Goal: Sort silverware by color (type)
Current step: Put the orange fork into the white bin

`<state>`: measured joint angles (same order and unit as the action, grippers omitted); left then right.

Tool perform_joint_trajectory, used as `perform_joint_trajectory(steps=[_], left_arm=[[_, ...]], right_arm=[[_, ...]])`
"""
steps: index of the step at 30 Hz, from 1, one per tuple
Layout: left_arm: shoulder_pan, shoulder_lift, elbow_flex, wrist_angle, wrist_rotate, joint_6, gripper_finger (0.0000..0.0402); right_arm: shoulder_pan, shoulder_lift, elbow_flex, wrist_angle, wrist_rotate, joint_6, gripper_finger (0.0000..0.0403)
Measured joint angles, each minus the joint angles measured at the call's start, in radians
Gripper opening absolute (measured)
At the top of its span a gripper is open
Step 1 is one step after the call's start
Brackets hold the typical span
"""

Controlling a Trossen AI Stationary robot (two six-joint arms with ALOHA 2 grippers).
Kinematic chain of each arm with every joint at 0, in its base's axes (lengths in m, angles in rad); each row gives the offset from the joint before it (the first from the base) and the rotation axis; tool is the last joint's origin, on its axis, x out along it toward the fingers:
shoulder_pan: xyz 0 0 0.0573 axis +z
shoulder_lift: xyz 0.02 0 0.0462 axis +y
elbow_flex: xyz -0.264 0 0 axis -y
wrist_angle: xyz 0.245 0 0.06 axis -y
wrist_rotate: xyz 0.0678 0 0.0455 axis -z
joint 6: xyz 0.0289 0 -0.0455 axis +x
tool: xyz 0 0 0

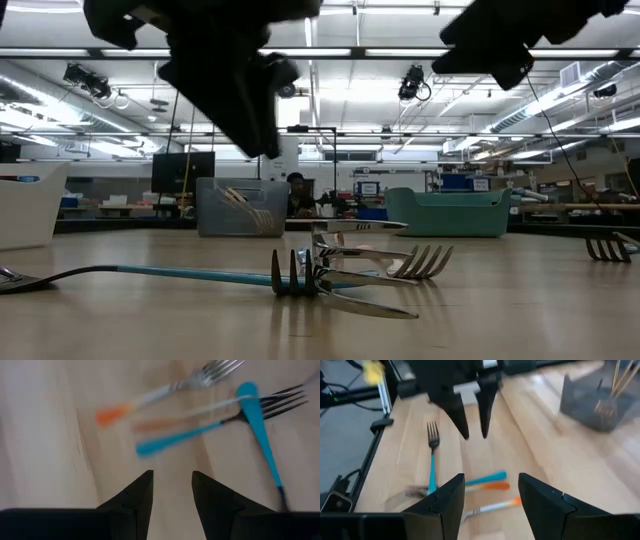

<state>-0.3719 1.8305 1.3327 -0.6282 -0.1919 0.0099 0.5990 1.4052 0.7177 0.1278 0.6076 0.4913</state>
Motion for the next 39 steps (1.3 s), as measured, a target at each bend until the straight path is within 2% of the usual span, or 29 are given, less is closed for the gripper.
perform_joint_trajectory(steps=[4,10,14,20,25,31,39], left_arm=[[0.000,0.000,0.000,0.107,-0.001,0.276,0.0143],[0.000,0.000,0.000,0.195,0.104,0.503,0.0143],[0.008,0.023,0.000,0.213,0.224,0.551,0.0142],[0.009,0.090,0.044,0.183,0.249,0.581,0.0141],[0.015,0.118,0.056,0.159,0.281,0.648,0.0141],[0.037,0.116,0.058,0.203,0.332,0.687,0.0141],[0.050,0.161,0.061,0.342,0.414,0.830,0.0141]], right_arm=[[0.017,0.000,0.000,-0.058,-0.036,0.051,0.0197],[0.036,0.000,0.000,-0.062,-0.062,0.127,0.0197],[0.053,0.000,0.000,-0.075,-0.059,0.222,0.0197],[0.074,0.000,-0.001,-0.112,-0.015,0.349,0.0197],[0.075,0.000,-0.001,-0.125,0.062,0.363,0.0197],[0.075,0.000,-0.001,-0.129,0.162,0.342,0.0197],[0.075,0.000,-0.001,-0.128,0.187,0.310,0.0197]])
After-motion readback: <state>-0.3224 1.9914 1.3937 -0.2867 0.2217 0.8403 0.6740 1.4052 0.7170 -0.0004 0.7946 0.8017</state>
